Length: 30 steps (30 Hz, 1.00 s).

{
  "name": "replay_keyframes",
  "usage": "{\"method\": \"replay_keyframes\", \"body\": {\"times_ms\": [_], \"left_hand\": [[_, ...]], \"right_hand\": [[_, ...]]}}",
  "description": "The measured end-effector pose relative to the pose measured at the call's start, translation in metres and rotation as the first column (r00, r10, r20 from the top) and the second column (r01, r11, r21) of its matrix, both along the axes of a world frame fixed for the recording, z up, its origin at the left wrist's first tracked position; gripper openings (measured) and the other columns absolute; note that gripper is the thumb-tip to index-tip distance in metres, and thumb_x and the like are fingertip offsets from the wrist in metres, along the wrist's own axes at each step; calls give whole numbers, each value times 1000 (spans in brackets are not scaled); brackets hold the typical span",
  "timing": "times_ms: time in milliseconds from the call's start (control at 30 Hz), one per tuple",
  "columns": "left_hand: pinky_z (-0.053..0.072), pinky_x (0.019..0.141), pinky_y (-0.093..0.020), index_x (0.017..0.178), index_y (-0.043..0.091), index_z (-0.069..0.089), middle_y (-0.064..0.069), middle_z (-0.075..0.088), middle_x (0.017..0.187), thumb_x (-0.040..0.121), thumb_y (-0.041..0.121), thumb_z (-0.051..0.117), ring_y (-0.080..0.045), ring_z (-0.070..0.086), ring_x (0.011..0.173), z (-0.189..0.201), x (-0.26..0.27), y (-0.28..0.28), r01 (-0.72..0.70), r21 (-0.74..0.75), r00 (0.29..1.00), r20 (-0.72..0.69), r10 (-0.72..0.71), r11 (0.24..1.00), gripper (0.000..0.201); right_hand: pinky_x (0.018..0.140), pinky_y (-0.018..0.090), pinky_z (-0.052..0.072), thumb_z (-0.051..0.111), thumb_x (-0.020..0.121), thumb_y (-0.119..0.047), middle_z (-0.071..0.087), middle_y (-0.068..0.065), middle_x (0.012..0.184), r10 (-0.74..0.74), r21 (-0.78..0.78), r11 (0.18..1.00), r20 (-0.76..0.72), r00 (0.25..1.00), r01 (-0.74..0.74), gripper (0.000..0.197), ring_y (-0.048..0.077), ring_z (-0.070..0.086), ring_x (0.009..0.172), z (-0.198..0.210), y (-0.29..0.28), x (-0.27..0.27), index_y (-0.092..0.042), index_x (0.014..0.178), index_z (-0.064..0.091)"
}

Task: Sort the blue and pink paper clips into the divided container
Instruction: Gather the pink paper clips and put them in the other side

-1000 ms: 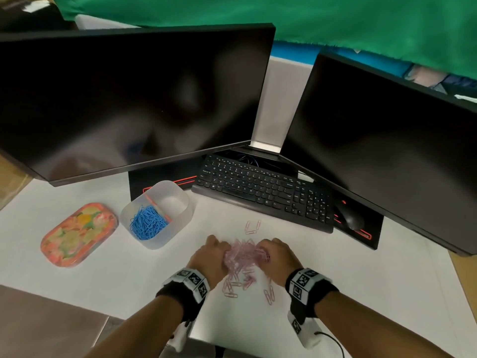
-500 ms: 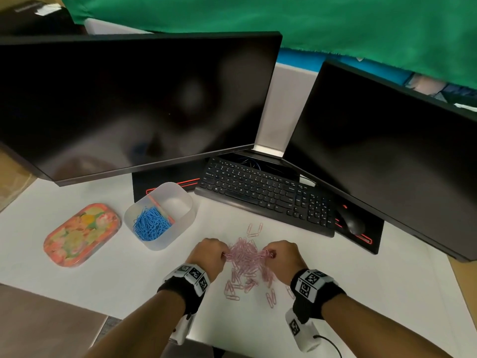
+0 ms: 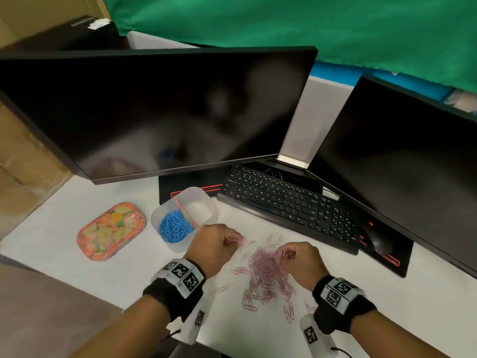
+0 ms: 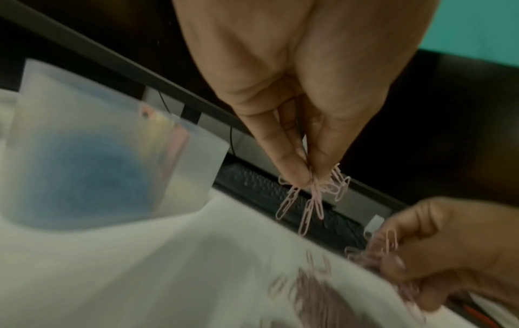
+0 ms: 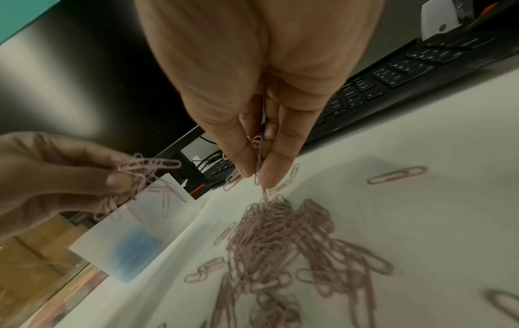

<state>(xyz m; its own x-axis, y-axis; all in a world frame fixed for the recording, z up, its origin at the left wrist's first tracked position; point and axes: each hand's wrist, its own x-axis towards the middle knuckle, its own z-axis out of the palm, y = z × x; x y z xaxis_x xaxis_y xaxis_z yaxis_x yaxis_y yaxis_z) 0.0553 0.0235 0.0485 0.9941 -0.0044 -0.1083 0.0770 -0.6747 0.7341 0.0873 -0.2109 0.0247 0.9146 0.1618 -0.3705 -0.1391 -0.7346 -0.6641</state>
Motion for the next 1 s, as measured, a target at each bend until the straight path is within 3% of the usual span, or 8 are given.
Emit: {"method": "replay_keyframes", "body": {"times_ms": [67,200,300,467,600,733,833,1000], "left_hand": [[40,68,-4,95,25,76,15,68,89,85,14,66,2,59,74,16,8,15,-43,13,998,46,42,999,18],[43,73,-14,91,24,77,12,70,89,84,13,68,0,58,71,34,28,47,-133,32,988,81,130,991,16],[45,72,-15,94,26,76,10,70,96,86,16,67,-6,61,76,35,45,64,-175,129,984,44,170,976,16],[47,79,-21,103,20,74,1,70,108,90,21,62,-15,62,88,21,64,74,-198,280,968,-97,232,940,18],[48,86,-26,109,21,72,-2,68,112,89,16,63,-21,63,99,16,66,75,-173,304,962,-151,227,937,23],[50,79,-25,92,22,72,-1,72,92,80,2,60,-19,65,87,26,64,91,-311,165,944,-62,325,936,25],[52,81,-29,83,20,72,0,71,80,78,5,59,-20,65,80,32,51,105,-409,105,912,10,410,907,20],[51,73,-26,76,20,69,3,70,78,81,7,58,-16,63,74,29,25,107,-377,112,926,21,377,919,18]], "right_hand": [[61,9,45,70,82,-12,70,-7,77,0,27,1000,10,1000,0,13,4,63,72,8,10,3,-16,94,75],[60,9,45,67,83,-12,69,-9,79,29,74,997,29,999,-31,15,1,63,69,23,31,11,-17,95,75],[54,7,43,66,84,-10,66,-14,71,53,111,992,55,997,-59,14,-7,59,57,35,45,17,-18,91,74],[59,18,53,68,83,-9,70,-4,69,85,149,984,62,994,-94,19,7,66,60,50,73,29,-26,79,71],[55,15,47,68,82,-11,70,0,63,163,86,981,104,981,-172,11,6,63,54,57,110,45,-19,78,74],[67,22,53,65,80,-9,72,6,77,251,12,967,150,956,-256,12,19,69,74,57,156,65,-15,79,74],[69,28,55,59,80,-6,70,9,82,283,-88,958,148,948,-273,16,25,67,77,54,187,78,-12,79,74],[81,35,57,60,79,-4,70,11,98,329,-201,930,82,941,-308,19,30,67,89,42,210,89,-14,89,73]]}}
